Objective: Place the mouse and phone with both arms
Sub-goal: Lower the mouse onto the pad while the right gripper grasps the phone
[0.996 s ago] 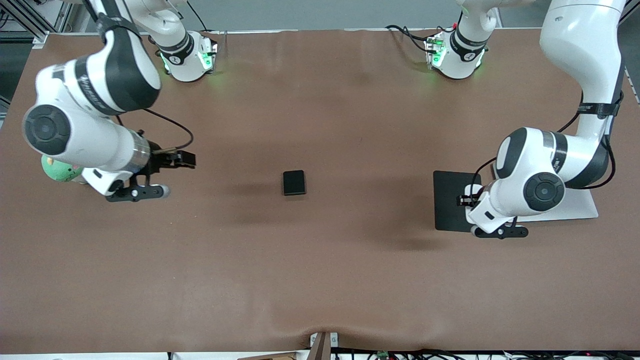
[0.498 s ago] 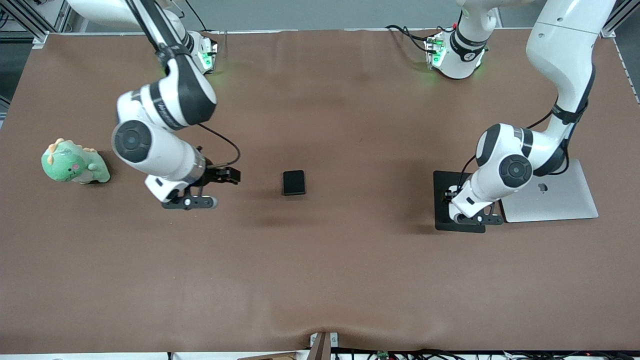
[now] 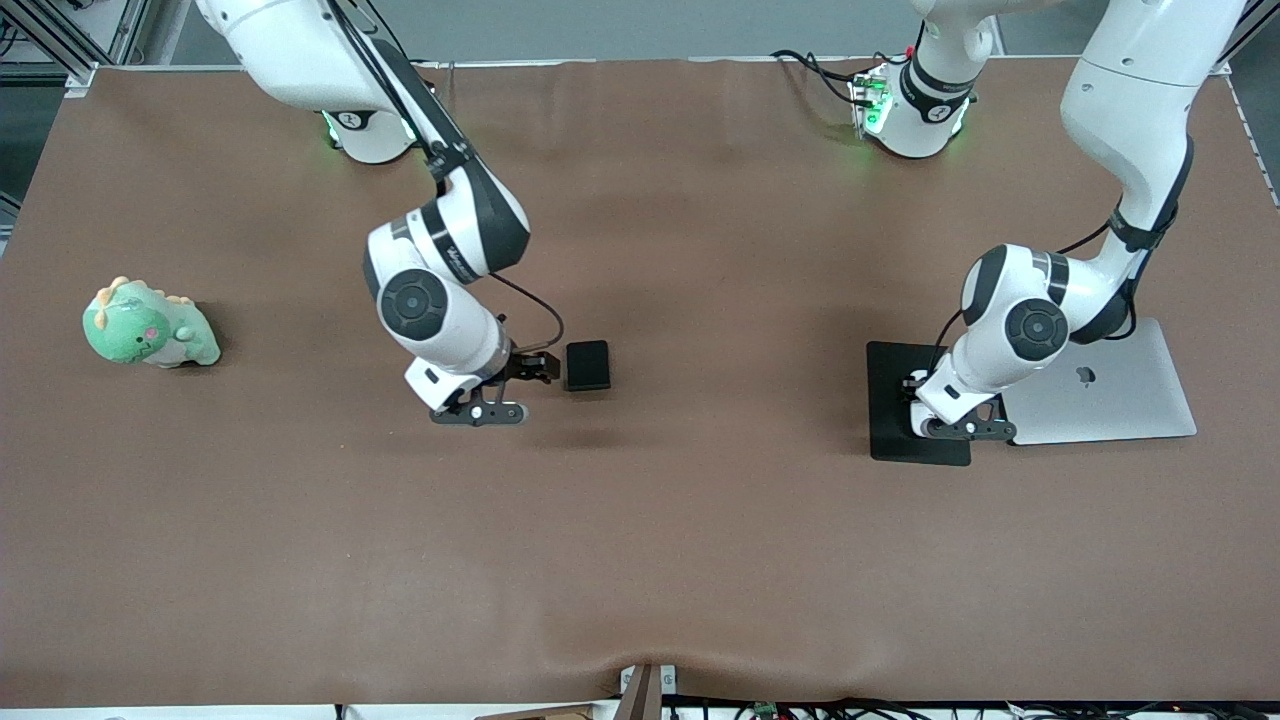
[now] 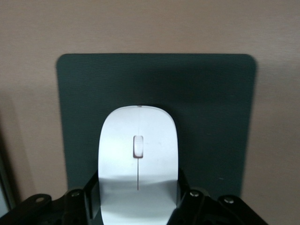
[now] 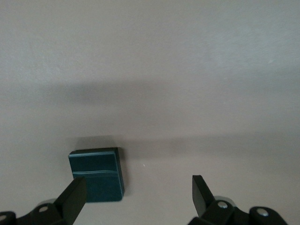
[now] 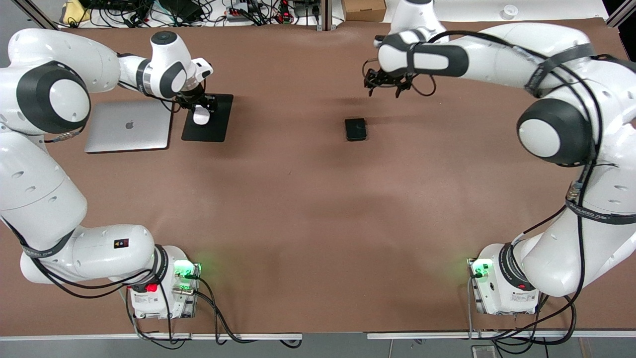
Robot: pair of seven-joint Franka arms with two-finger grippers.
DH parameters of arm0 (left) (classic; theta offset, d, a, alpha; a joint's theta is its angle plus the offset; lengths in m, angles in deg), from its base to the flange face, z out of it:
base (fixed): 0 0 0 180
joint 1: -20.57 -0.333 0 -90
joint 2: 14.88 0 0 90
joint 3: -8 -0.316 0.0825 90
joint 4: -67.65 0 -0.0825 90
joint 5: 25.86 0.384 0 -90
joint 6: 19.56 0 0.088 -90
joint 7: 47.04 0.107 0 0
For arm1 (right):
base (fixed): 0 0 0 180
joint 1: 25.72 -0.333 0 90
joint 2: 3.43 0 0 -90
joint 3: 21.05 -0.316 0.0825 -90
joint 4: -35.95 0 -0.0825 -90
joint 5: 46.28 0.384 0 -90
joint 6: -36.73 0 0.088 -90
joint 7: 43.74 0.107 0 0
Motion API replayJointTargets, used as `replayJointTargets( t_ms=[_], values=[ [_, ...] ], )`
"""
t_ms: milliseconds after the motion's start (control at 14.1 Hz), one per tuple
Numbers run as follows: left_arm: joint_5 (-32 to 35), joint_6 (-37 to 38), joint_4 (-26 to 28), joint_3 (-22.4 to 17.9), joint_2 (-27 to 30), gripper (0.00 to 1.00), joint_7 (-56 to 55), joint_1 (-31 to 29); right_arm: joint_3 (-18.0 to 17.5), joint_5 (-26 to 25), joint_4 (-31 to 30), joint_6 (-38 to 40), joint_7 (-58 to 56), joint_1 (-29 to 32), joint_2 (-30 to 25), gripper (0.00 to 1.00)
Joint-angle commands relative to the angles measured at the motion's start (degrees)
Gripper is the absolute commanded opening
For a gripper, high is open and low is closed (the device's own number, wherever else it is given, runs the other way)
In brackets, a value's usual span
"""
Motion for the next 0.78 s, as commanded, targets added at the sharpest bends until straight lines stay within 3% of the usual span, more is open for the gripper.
replayJointTargets(
  t_ms=[0,285,356,427,498,711],
  values=[
    [1.26,-2.94,0.82,0.50,-0.93,0.00,-0.24,-0.47,0.59,0.73,0.29,-4.31,1.74,-2.51,2.53,1.00],
    [1.34,-3.56,0.74,0.59,-1.55,0.00,0.10,-0.47,0.68,0.38,0.29,-10.29,4.55,-6.73,6.83,1.00],
    [1.34,-3.56,0.74,0.59,-1.55,0.13,0.02,-0.47,0.68,0.12,0.20,-10.84,4.55,-7.61,7.37,1.00],
    [1.34,-3.48,0.74,0.59,-1.64,0.77,0.19,-0.47,0.68,0.12,-0.23,-10.49,4.46,-7.96,7.46,1.00],
    [1.34,-3.48,0.74,0.59,-1.55,1.00,0.28,-0.47,0.68,0.12,-1.28,-10.92,4.46,-8.58,7.37,1.00],
    [1.34,-2.95,0.74,0.59,-0.85,1.00,0.19,-0.47,0.77,-0.49,-2.52,-11.28,4.11,-9.02,7.20,1.00]
  ],
)
